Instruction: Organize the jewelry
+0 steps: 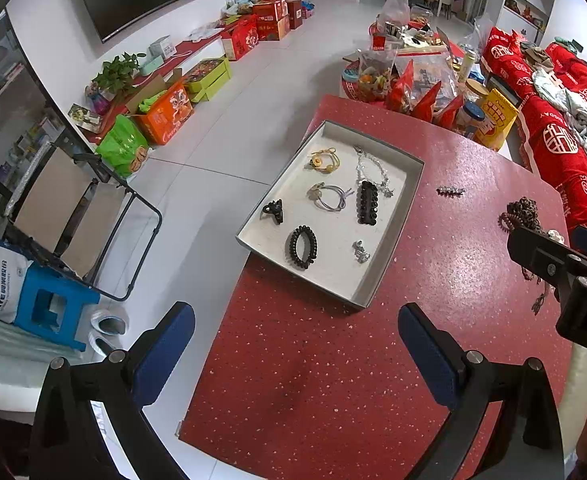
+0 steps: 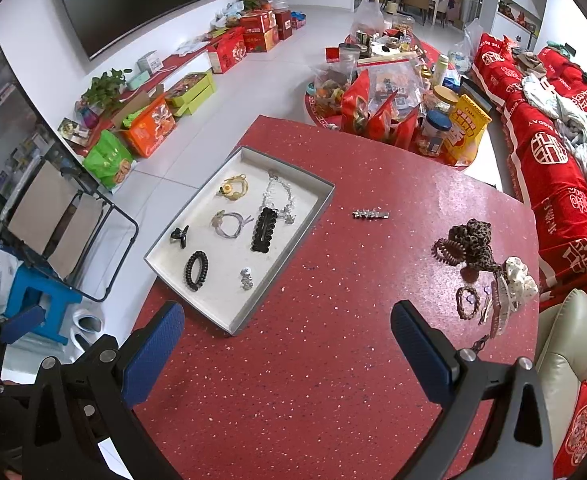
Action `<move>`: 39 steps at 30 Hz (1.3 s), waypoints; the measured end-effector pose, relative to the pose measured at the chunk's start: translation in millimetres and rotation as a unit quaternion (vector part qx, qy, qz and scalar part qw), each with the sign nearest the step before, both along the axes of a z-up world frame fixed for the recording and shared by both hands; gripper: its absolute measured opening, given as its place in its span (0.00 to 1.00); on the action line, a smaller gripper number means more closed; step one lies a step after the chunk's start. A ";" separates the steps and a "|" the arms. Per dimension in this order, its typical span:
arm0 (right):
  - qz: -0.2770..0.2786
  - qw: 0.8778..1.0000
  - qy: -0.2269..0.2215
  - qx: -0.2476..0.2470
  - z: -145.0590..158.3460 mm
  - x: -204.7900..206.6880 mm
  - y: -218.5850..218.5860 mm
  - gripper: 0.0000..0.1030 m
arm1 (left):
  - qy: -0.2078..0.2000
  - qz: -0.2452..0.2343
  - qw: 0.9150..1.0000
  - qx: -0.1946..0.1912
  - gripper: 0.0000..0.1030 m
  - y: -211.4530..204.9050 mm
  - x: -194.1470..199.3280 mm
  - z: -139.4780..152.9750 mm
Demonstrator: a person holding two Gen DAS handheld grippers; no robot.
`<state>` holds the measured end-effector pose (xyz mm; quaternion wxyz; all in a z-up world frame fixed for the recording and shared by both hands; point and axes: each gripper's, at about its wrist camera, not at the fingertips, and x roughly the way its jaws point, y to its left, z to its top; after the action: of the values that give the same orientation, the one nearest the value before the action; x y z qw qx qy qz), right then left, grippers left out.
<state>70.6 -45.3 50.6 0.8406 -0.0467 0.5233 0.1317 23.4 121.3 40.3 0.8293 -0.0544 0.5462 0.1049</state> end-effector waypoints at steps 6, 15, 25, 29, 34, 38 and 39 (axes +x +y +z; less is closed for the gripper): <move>0.001 1.000 0.000 0.000 0.0 -0.3 0.2 1.00 | 0.000 0.002 1.000 0.000 0.99 -0.6 -0.1 -0.5; 0.002 1.000 0.000 -0.001 1.4 -1.1 1.9 1.00 | 0.000 0.004 1.000 0.000 0.99 4.9 -1.3 2.4; 0.002 1.000 0.000 -0.001 1.6 -2.2 3.6 1.00 | 0.001 0.008 1.000 0.002 0.99 13.1 -6.2 2.8; 0.002 1.000 0.000 -0.001 1.8 -2.5 4.2 1.00 | 0.001 0.010 1.000 0.002 0.99 15.7 -7.6 2.4; 0.001 1.000 0.000 -0.001 1.8 -2.7 4.6 1.00 | 0.001 0.009 1.000 0.002 0.99 14.3 -7.6 2.0; 0.001 1.000 0.000 -0.001 2.1 -2.5 4.6 1.00 | 0.001 0.010 1.000 0.002 0.99 15.9 -7.9 2.1; 0.001 1.000 0.000 -0.001 2.4 -2.4 4.5 1.00 | 0.001 0.010 1.000 0.003 0.99 16.4 -8.0 2.1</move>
<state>68.2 -40.8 53.0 0.8404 -0.0481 0.5234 0.1320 15.4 137.8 42.5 0.8278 -0.0575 0.5462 0.1144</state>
